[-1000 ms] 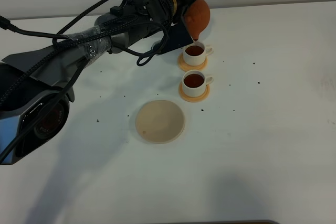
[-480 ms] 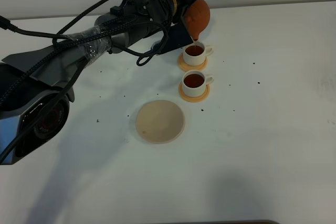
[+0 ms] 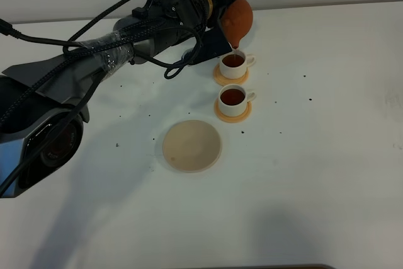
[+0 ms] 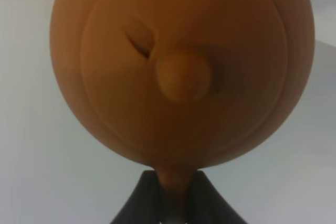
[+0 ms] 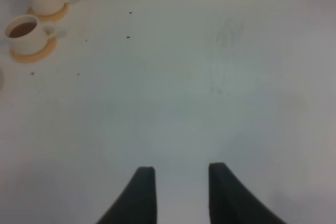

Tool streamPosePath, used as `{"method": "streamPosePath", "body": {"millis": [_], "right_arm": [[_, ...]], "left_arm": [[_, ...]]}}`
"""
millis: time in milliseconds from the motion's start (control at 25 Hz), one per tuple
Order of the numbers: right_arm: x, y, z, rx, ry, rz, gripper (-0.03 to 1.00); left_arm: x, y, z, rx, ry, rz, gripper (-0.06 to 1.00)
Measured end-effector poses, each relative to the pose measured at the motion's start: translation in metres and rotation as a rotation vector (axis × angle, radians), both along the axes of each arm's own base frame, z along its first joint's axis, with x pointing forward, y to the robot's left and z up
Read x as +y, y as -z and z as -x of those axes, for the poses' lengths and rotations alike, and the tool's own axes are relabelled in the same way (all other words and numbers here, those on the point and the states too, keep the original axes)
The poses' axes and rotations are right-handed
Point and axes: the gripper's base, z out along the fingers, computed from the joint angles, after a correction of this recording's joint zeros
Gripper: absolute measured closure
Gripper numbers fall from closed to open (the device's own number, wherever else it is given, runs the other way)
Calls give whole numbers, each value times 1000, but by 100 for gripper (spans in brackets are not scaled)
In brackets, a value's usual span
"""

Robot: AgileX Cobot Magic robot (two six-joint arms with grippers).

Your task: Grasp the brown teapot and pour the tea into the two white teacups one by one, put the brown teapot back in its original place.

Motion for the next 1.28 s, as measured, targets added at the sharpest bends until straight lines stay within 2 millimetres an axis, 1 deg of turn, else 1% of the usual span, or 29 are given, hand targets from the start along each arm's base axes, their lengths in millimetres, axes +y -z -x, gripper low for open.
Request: {"method": "streamPosePath", "body": {"millis": [960, 1160, 1280], "right_arm": [[0, 0, 0, 0, 0, 0, 73], [0, 0, 0, 0, 0, 0, 73], [0, 0, 0, 0, 0, 0, 73]], "left_arm": [[-1, 0, 0, 9, -1, 31, 83], [-1, 0, 1, 31, -20, 66, 83], [2, -2, 1, 56, -65, 85, 83]]}}
